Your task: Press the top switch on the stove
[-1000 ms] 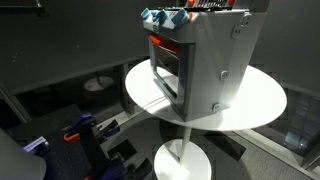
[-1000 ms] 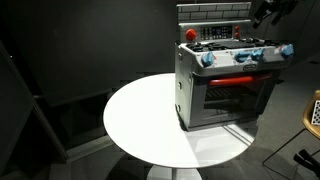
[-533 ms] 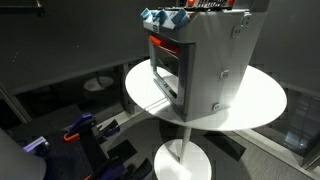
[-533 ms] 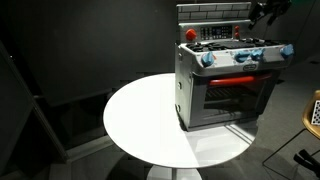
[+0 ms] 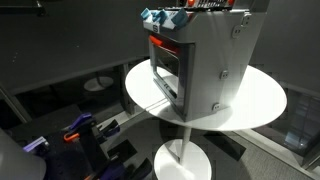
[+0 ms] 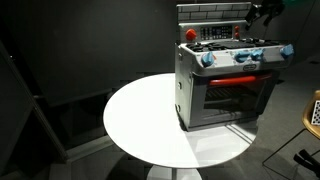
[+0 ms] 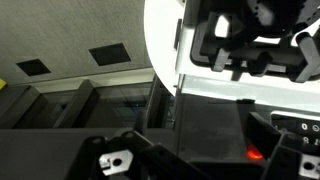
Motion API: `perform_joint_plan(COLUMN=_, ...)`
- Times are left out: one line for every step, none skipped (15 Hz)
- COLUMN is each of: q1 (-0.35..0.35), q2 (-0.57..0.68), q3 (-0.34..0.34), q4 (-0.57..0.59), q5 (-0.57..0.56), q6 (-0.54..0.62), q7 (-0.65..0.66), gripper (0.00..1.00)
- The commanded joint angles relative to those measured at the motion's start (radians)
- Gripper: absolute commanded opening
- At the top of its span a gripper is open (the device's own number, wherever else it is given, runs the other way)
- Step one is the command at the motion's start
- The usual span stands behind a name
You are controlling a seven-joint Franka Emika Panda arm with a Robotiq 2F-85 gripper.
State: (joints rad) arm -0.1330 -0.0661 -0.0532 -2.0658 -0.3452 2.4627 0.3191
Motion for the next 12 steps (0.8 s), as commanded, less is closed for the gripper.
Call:
perform_joint_plan(q1=0.009, q2=0.035, q3=-0.003, q4=0.051, q5=-0.022, q6=-0.014, q7=0.028, gripper=1.00)
perform_joint_plan(q1=0.010, q2=0.040, q3=-0.003, q4=0.056, q5=-0.023, q6=-0.014, q7=0.029, gripper=1.00)
perform_joint_plan(q1=0.012, q2=0.044, q3=-0.004, q4=0.061, q5=-0.022, q6=-0.015, q7=0.029, gripper=1.00)
perform_joint_plan(q1=0.014, q2=0.048, q3=-0.004, q4=0.067, q5=-0.022, q6=-0.016, q7=0.028, gripper=1.00)
perform_joint_plan(q1=0.017, q2=0.052, q3=-0.004, q4=0.072, q5=-0.018, q6=-0.017, q7=0.026, gripper=1.00)
perform_joint_plan(q1=0.020, q2=0.057, q3=-0.004, q4=0.077, q5=-0.020, q6=-0.017, q7=0.027, gripper=1.00)
perform_joint_plan(q1=0.022, q2=0.060, q3=-0.004, q4=0.081, q5=-0.020, q6=-0.017, q7=0.027, gripper=1.00)
perform_joint_plan(q1=0.025, q2=0.064, q3=-0.004, q4=0.086, q5=-0.019, q6=-0.018, q7=0.027, gripper=1.00)
perform_joint_plan(q1=0.027, q2=0.068, q3=-0.004, q4=0.092, q5=-0.018, q6=-0.019, q7=0.027, gripper=1.00)
perform_joint_plan(q1=0.030, q2=0.073, q3=-0.005, q4=0.098, q5=-0.019, q6=-0.019, q7=0.028, gripper=1.00)
perform_joint_plan(q1=0.032, q2=0.076, q3=-0.005, q4=0.102, q5=-0.020, q6=-0.020, q7=0.029, gripper=1.00)
perform_joint_plan(q1=0.033, q2=0.080, q3=-0.006, q4=0.108, q5=-0.021, q6=-0.020, q7=0.029, gripper=1.00)
